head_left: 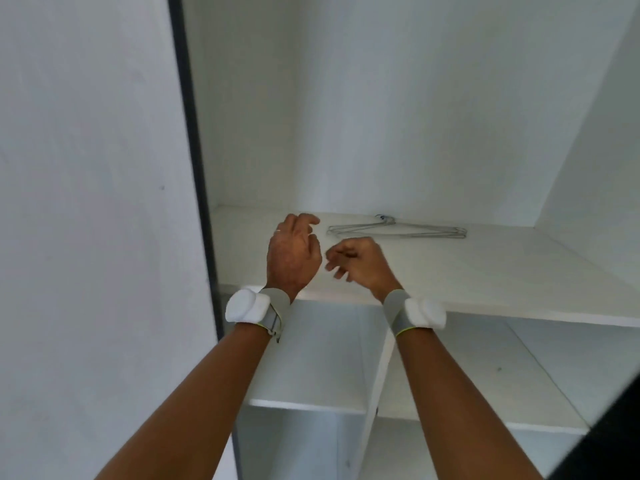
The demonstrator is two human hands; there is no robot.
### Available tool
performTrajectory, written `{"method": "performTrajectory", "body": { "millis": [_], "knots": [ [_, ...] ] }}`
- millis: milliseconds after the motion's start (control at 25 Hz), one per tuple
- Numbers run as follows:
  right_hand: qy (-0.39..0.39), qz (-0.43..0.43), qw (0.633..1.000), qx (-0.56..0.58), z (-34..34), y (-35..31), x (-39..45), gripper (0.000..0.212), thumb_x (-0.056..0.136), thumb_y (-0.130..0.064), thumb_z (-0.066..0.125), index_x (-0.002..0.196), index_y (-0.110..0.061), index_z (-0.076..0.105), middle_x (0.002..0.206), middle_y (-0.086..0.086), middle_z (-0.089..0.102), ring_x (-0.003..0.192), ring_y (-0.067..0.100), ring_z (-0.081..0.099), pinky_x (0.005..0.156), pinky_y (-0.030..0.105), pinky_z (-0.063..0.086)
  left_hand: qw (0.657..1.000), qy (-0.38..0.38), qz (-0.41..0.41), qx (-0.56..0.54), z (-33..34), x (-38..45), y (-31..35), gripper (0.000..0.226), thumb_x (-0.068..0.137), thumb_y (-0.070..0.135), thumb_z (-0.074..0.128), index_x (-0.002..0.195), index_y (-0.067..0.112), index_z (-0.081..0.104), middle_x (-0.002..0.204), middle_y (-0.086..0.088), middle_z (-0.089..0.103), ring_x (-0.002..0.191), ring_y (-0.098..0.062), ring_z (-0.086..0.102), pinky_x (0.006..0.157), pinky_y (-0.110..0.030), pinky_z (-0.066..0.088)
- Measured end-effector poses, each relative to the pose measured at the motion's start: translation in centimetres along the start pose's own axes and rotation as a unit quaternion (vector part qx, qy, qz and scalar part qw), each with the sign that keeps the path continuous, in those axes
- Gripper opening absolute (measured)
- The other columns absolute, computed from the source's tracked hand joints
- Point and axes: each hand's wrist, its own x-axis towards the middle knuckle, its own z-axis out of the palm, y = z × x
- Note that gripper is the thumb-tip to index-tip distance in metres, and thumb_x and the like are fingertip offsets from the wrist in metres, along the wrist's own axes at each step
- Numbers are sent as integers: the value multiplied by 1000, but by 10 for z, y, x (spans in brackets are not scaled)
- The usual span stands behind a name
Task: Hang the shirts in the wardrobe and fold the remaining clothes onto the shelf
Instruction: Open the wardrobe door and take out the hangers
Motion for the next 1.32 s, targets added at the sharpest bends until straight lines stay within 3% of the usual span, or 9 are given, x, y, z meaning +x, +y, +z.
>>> {"method": "performTrajectory", "body": {
  "millis": [160,240,360,520,720,960,1040,1120,1320],
  "knots": [
    [112,48,988,-98,-87,68,67,5,80,-10,75,82,-10,70,77,4,65,71,18,61,68,28,47,968,-200,-134,-75,75,49,-15,13,85,16,65,96,13,70,98,-6,68,95,-27,62,89,-33,49],
    [119,81,969,-201,-123,102,101,34,76,-20,80,104,-4,67,98,8,63,98,24,60,80,24,40,948,-287,-133,-29,114,69,-23,31,85,29,69,111,13,66,115,-9,63,111,-28,57,97,-34,45],
    [44,126,936,-326,-166,138,154,78,75,-41,80,137,-9,45,138,13,48,132,30,36,105,35,32,886,-427,-117,139,175,105,-33,76,82,59,61,145,24,37,147,-9,35,138,-29,31,112,-46,26],
    [-83,113,904,-404,-188,158,198,108,70,-56,77,152,-15,20,153,9,32,142,29,25,114,42,23,808,-549,-98,191,216,123,-47,107,72,75,59,153,31,5,158,-7,20,146,-29,15,114,-61,-1],
    [-130,98,889,-429,-192,178,233,100,64,-67,75,145,-22,36,144,1,41,134,24,37,111,43,27,853,-485,-108,159,235,132,-62,102,67,70,69,150,36,21,145,-2,42,139,-23,32,112,-55,7],
    [-181,120,900,-378,-196,163,225,74,52,-59,87,112,-27,58,120,-6,48,107,17,50,97,34,43,838,-519,-142,95,231,135,-66,83,50,69,79,123,37,53,124,8,55,121,-18,48,108,-46,26],
    [-160,122,903,-380,-196,156,212,69,48,-58,89,100,-26,58,106,-7,51,99,16,52,90,31,45,841,-520,-131,78,228,135,-62,78,39,74,76,106,38,57,113,6,56,117,-21,48,105,-46,33],
    [-131,122,909,-377,-196,151,196,65,48,-57,89,94,-24,58,97,-6,54,94,17,55,84,32,48,852,-506,-98,97,224,133,-54,65,44,68,81,97,37,57,109,4,55,112,-21,45,99,-43,35],
    [108,140,917,-358,-205,116,116,42,81,-67,57,72,-27,55,94,-1,62,93,22,56,79,34,41,888,-442,-91,91,200,129,-22,55,52,69,78,88,31,60,96,8,61,97,-19,56,95,-44,33]
  ]
}}
